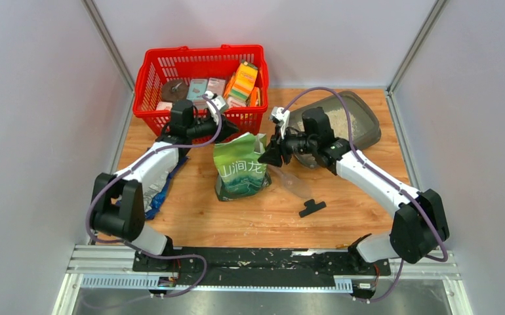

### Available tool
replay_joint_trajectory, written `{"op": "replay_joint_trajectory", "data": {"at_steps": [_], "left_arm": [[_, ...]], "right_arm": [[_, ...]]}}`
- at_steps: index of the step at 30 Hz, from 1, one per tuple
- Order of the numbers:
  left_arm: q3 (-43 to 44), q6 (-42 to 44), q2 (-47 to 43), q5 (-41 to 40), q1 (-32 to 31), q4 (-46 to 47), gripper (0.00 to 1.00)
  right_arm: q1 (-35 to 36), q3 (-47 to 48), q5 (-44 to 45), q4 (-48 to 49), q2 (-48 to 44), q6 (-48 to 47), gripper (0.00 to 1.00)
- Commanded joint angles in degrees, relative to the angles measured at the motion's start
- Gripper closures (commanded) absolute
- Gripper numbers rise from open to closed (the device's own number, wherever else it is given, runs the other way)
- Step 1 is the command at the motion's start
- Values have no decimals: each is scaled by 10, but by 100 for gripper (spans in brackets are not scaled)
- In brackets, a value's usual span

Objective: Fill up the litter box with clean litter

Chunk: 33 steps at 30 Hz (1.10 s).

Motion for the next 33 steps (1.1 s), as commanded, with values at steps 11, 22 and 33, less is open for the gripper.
{"op": "replay_joint_trajectory", "data": {"at_steps": [11,22,33], "left_arm": [[62,0,125,181,-42,200,73],[59,-32,127,222,-60,212,77],[31,-51,96,277,-79,212,88]], "right_arm": [[6,19,2,15,7,-24,72],[6,39,-10,13,27,-70,85],[1,45,11,-10,36,-88,86]]}}
